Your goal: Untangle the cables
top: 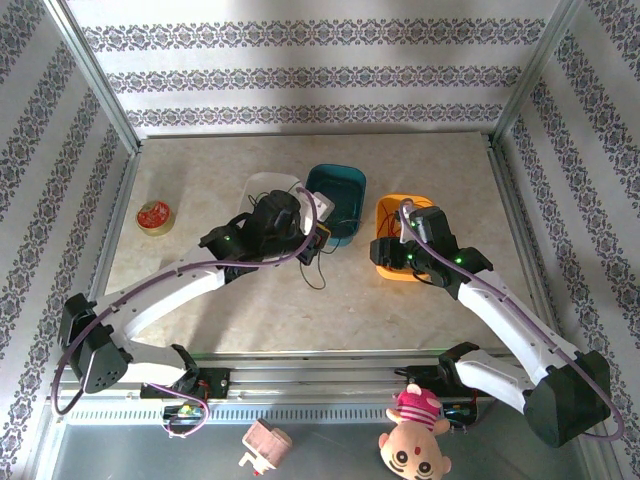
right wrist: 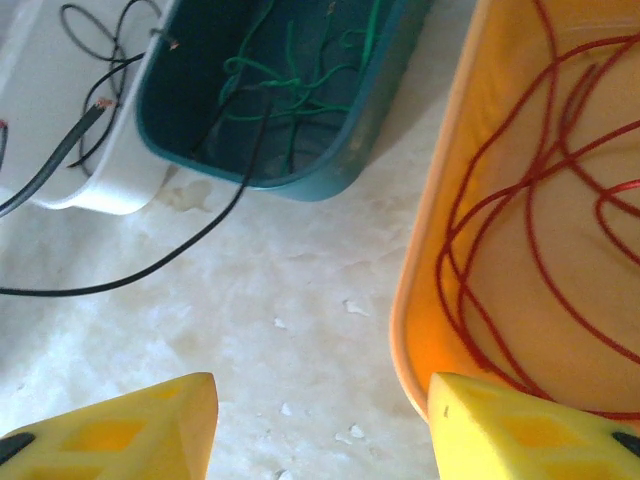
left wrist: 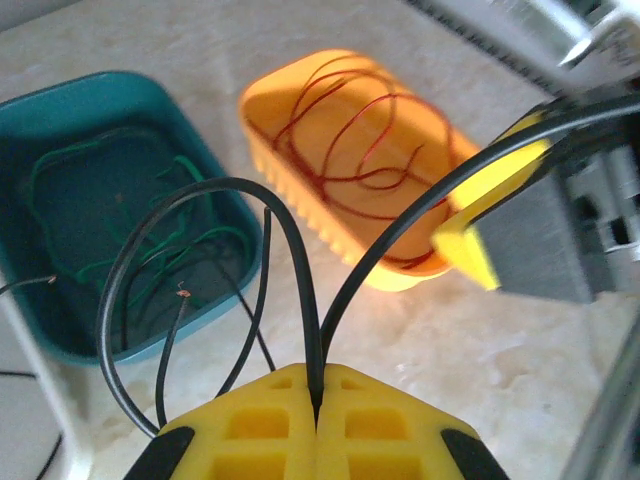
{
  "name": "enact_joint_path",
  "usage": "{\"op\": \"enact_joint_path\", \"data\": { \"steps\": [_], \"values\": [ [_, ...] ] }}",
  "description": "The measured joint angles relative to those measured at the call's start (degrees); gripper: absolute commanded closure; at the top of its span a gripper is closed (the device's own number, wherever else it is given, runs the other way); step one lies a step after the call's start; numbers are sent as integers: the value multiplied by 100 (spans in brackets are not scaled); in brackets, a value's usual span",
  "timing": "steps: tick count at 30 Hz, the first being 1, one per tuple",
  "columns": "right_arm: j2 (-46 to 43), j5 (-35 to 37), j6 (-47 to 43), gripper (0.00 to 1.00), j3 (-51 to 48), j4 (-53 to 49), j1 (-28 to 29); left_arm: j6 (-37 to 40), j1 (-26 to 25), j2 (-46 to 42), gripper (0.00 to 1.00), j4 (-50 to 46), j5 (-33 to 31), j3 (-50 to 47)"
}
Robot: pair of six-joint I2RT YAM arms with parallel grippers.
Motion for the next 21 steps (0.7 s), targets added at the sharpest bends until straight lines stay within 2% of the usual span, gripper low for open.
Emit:
{"op": "enact_joint_path", "data": {
  "steps": [11,17,21],
  "values": [
    [468,-1781,125,34,0,1091,398,-197,0,-98,100,170,754,2],
    [966,-2465,162,33,107,1469,796,-374,0,-308,100,221,1016,2],
    [1222,-2667,136,33,240,1572,986,-483,0,-350,100,315,1165,2]
  ]
}}
